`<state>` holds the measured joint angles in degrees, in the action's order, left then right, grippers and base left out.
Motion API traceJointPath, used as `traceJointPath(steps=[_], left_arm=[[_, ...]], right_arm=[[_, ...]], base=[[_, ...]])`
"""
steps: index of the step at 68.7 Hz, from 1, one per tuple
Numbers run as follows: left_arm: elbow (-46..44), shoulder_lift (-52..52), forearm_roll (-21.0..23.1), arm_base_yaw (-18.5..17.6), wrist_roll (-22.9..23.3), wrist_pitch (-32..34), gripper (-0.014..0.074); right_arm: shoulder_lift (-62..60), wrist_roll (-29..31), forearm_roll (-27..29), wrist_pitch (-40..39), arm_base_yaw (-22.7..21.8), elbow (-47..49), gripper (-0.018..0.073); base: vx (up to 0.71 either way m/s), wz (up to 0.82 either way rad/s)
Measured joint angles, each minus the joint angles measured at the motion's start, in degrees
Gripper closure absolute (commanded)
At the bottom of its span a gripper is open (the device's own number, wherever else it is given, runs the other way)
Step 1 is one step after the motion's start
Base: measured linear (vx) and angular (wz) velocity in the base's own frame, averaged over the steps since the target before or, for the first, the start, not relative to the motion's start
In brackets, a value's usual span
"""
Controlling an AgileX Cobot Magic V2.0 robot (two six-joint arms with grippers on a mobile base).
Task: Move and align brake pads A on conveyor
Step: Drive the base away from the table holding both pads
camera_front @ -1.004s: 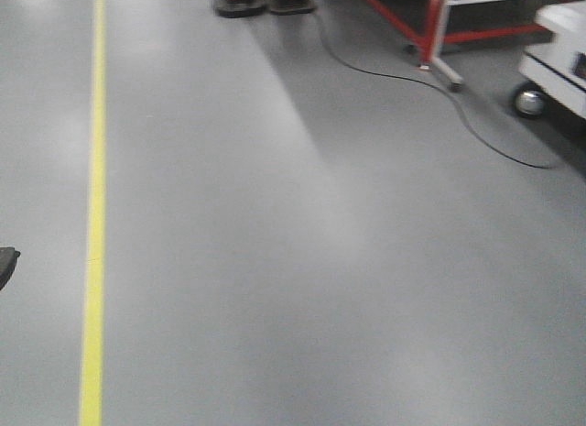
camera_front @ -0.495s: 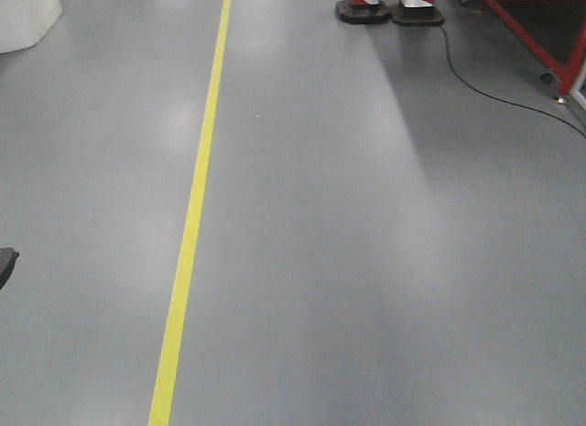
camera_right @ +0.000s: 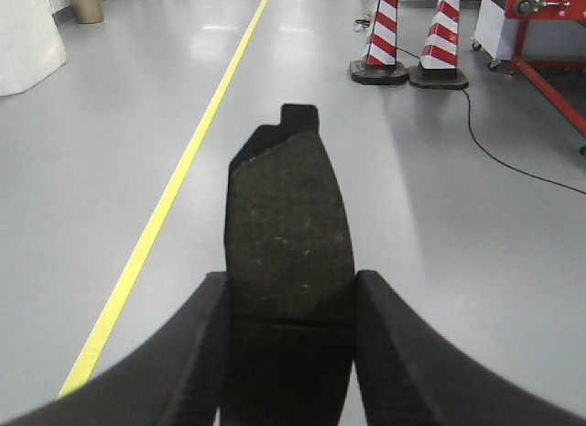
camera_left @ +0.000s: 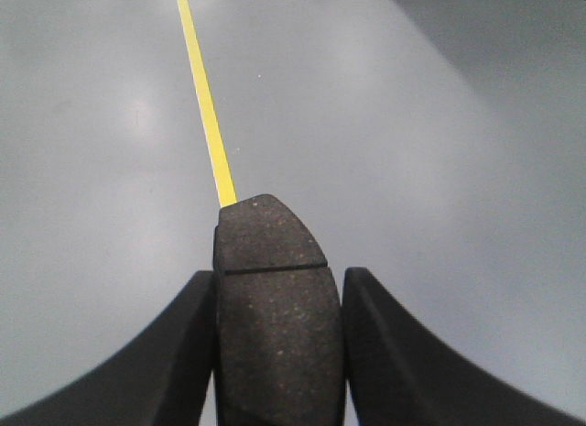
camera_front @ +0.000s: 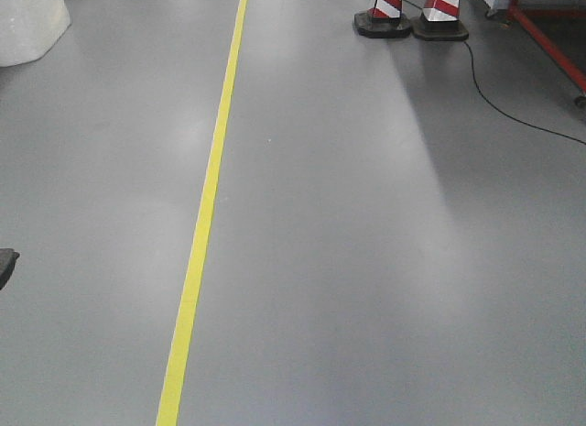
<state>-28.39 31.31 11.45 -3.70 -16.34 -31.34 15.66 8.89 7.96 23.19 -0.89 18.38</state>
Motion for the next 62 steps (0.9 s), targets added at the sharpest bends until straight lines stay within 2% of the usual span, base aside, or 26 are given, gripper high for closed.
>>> traceJointPath(steps=[62], left_arm=[[0.0, 0.0, 0.0, 0.0, 0.0, 0.0, 0.0487]], right_arm=[[0.0, 0.0, 0.0, 0.0, 0.0, 0.0, 0.0564]], base=[[0.57, 0.05]])
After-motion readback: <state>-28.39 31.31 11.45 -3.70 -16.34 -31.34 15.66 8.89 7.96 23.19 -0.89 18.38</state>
